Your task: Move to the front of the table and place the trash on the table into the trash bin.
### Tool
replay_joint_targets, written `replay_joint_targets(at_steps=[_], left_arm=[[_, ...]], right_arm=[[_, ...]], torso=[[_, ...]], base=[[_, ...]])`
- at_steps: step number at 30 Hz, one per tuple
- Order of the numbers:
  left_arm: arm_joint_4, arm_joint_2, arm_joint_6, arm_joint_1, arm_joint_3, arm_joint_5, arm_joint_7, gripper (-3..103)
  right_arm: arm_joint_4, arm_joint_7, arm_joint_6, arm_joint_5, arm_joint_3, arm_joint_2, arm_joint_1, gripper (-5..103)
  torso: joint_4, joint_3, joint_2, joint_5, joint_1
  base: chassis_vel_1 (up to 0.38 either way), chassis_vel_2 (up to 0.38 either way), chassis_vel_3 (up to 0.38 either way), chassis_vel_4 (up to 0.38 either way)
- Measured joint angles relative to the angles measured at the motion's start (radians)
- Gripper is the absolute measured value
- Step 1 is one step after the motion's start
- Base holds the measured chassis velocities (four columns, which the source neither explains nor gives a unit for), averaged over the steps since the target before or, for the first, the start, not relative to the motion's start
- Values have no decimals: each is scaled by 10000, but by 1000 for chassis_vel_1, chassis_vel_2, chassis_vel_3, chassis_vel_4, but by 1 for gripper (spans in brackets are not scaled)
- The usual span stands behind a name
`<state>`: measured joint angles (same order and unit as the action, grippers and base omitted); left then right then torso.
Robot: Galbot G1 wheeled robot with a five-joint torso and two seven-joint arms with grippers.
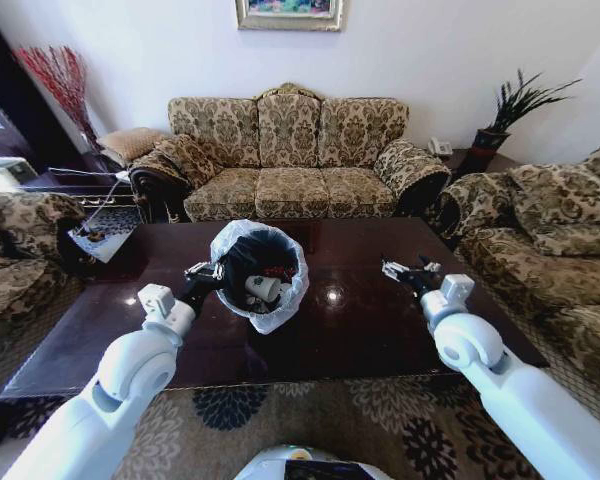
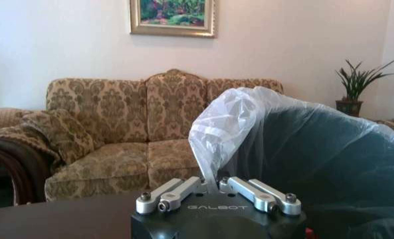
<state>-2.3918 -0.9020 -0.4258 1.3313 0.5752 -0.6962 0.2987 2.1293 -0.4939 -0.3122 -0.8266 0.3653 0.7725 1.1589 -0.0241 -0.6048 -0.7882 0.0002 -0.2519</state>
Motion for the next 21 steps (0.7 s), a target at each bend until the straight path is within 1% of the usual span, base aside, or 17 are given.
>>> replay_joint_targets(at_steps=[3, 6, 9, 11, 13, 14, 16, 17, 18, 19, 21], left_arm=[[-42, 10, 70, 114, 53, 122, -21, 3], [-78, 10, 77, 138, 58, 150, -27, 3], [-150, -9, 108, 179, 54, 231, -41, 3], [-195, -28, 116, 227, 17, 370, -122, 3], [-230, -32, 126, 246, -19, 418, -165, 3], [-230, -32, 126, 246, -19, 418, -165, 3], [-254, -9, 146, 239, -52, 423, -204, 3], [-257, 2, 150, 240, -60, 422, -221, 3], [-257, 2, 150, 240, -60, 422, -221, 3], [-273, 22, 160, 272, -61, 422, -248, 3], [-291, 25, 163, 350, -48, 440, -250, 3]], right_arm=[[-4, 126, 25, 281, 94, 105, 388, 100], [-23, 135, 27, 344, 102, 142, 452, 100], [-100, 77, 80, 434, 79, 236, 493, 100], [-417, 151, 237, 562, -24, 383, 641, 100], [-1001, 209, 473, 921, -232, 606, 637, 100], [-1001, 209, 473, 921, -232, 606, 637, 100], [-1720, 309, 871, 1144, -417, 925, 560, 100], [-1975, 362, 1019, 1045, -473, 1053, 503, 100], [-1975, 362, 1019, 1045, -473, 1053, 503, 100], [-2522, 396, 1340, 746, -728, 1284, 294, 100], [-3140, 564, 1627, 633, -1018, 1493, 51, 100]], torso=[[3, 0, 0, 0, 0], [2, 0, 0, -1, 1], [-5, 1, 0, 1, 1], [6, 0, 0, -3, 1], [12, -1, 1, 10, 0], [12, -1, 1, 10, 0], [10, -1, 0, 15, -1], [12, -1, 0, 9, 0], [12, -1, 0, 9, 0], [9, -1, 0, 6, 0], [-2, -1, 0, -9, 0]], base=[[-149, -150, 188, 208], [-194, -215, 239, 272], [-188, -232, 300, 291], [-266, -235, 246, 245], [-241, -217, 186, 178], [-200, -217, 157, 143], [-133, -99, 114, 97], [-61, -69, 71, 14], [-61, -69, 71, 14], [0, 0, 0, 0], [26, 19, -11, -13]])
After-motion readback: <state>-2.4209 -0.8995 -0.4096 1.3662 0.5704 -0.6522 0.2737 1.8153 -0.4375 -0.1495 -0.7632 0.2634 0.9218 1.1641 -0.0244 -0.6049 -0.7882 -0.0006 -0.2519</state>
